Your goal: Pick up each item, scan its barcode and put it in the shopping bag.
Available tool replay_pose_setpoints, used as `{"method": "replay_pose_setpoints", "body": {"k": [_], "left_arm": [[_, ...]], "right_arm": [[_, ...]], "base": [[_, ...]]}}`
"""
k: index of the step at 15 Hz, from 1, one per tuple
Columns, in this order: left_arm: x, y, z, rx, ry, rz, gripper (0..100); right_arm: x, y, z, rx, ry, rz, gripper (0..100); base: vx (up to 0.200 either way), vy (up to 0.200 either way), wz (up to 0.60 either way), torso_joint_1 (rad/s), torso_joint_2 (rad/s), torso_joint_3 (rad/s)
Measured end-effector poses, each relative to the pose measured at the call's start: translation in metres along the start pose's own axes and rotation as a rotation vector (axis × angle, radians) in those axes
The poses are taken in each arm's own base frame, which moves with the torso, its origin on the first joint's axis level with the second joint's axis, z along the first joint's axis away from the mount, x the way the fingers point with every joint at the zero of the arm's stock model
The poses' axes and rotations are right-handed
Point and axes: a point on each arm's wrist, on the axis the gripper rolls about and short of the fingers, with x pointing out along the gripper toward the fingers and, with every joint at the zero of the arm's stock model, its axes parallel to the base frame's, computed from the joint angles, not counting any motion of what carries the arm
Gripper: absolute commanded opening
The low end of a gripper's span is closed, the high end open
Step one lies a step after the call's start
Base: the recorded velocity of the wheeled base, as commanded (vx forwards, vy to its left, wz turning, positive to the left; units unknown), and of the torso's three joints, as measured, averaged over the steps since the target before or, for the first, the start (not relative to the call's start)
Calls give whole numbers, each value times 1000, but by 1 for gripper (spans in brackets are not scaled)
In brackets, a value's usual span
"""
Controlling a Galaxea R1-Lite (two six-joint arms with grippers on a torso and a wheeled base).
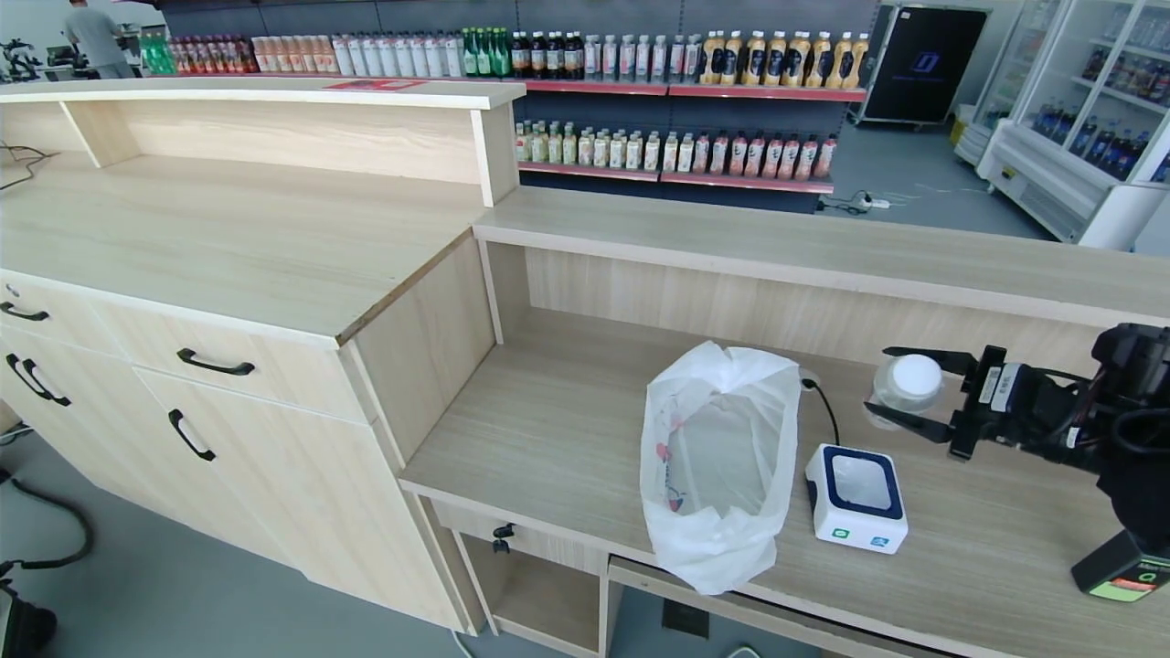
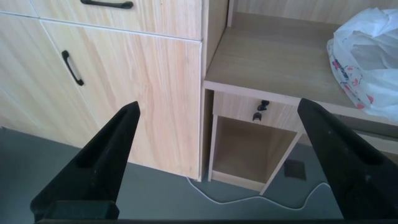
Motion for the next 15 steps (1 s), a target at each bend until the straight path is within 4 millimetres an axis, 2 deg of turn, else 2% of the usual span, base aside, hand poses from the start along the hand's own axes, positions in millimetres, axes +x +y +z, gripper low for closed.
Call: {"method": "replay_pose_setpoints", "body": {"k": [4,15], "left_arm": [[0,0,0,0,0,0,100],[0,0,0,0,0,0,100]], "right_arm": [[-2,6,-11,12,-53,56,0],[14,10,-30,4,-71,78,0]], "base": [[0,0,0,0,0,0],[0,0,0,0,0,0]]}}
